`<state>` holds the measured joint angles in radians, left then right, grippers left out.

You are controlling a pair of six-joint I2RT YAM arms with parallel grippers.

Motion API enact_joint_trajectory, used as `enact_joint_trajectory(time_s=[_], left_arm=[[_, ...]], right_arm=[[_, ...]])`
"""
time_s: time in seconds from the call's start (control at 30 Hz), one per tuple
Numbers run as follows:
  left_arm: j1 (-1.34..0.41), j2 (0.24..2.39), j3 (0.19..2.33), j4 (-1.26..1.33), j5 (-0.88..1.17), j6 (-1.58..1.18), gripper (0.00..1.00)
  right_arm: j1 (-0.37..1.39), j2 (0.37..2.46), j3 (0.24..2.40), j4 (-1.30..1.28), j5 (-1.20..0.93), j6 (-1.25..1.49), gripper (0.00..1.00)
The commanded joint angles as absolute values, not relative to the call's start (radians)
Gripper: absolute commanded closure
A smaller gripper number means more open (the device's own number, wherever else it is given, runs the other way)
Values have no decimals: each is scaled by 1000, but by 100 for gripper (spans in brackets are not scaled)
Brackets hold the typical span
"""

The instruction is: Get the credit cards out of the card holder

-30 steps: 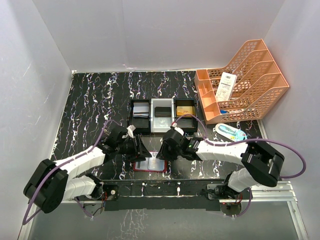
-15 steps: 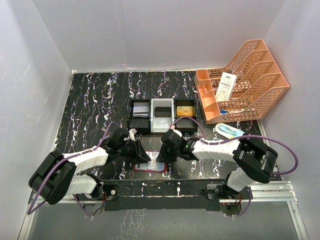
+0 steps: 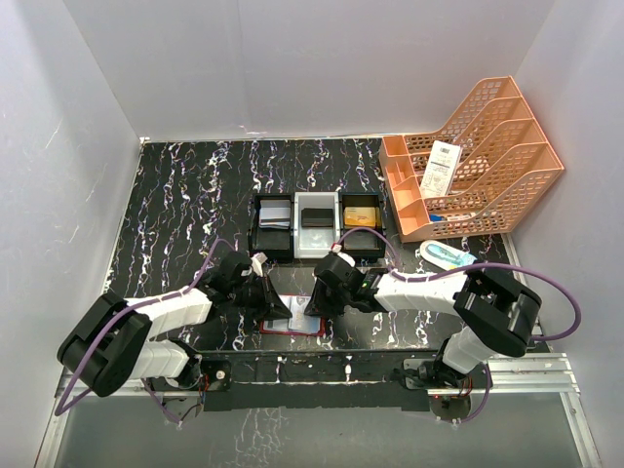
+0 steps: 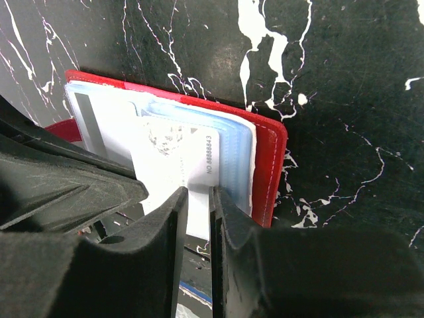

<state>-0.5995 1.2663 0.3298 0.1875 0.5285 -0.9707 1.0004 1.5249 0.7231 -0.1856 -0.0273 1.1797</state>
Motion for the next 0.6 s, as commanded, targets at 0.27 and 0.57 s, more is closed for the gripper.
enact_joint_trajectory(time_s=[0.27, 0.57], left_arm=[[-604, 1202, 340, 92, 509, -925, 100], [-603, 1154, 354, 1, 472, -891, 100]], right_arm=[[997, 1531, 719, -207, -6, 1173, 81], [994, 1532, 731, -211, -10, 1163, 81]])
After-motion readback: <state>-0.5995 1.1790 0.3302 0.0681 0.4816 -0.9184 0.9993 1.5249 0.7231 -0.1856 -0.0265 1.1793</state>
